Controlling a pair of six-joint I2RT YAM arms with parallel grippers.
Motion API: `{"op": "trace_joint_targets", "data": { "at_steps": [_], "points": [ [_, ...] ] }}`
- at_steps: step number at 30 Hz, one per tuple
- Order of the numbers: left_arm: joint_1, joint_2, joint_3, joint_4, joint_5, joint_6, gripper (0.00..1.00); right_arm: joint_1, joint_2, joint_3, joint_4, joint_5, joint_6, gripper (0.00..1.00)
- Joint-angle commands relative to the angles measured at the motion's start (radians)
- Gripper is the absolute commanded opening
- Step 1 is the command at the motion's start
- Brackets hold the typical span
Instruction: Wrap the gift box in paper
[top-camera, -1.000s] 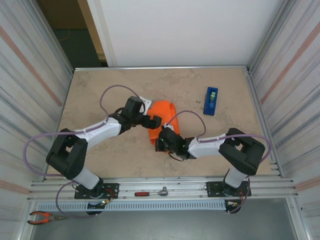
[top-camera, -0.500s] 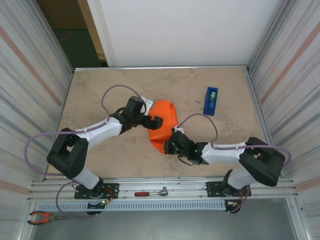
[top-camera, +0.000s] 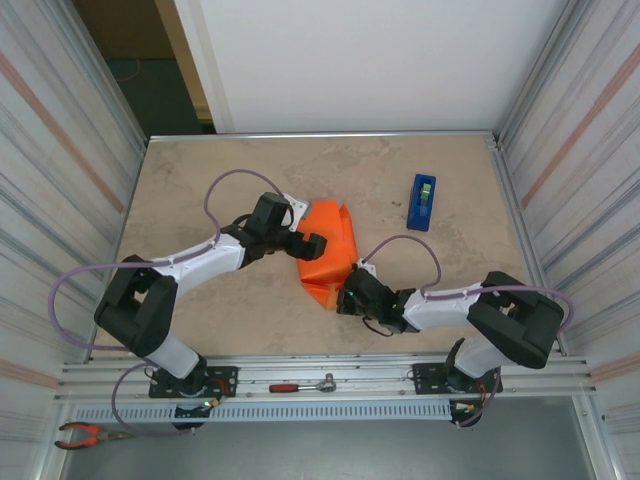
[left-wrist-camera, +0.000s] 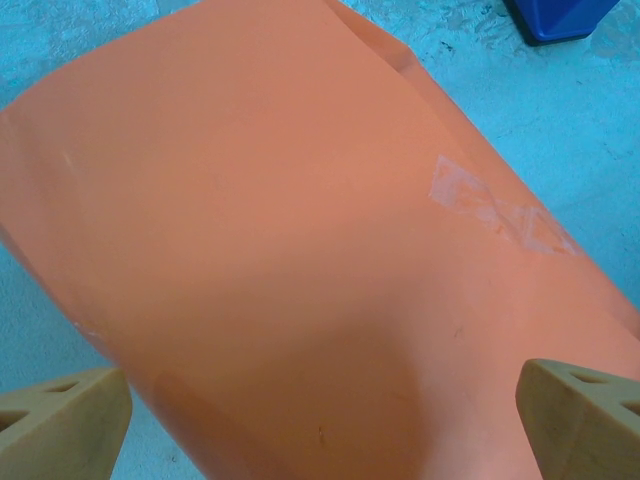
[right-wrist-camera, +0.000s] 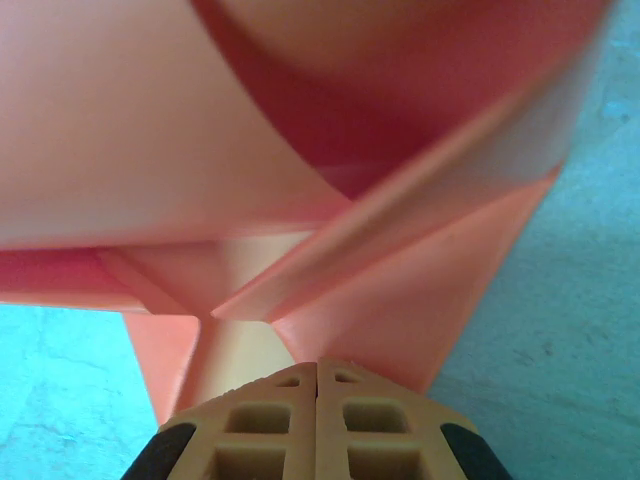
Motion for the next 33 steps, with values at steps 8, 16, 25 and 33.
{"op": "trace_joint_targets", "data": {
  "at_steps": [8,16,25,33],
  "points": [
    [-0.005,0.009,0.027,-0.016,0.012,0.018,0.99,0.042,-0.043,0.031,-0.022,0.014,-0.002,0.00],
    [-0.006,0.012,0.027,-0.017,0.014,0.019,0.99,0.096,0.017,0.143,-0.051,0.004,-0.044,0.00],
    [-0.008,0.009,0.027,-0.020,0.011,0.022,0.99,0.101,0.155,0.163,0.011,0.003,-0.018,0.00],
    [-0.008,0.002,0.026,-0.022,0.016,0.022,0.99,0.098,0.188,0.093,0.102,-0.026,0.039,0.00]
  ]
}}
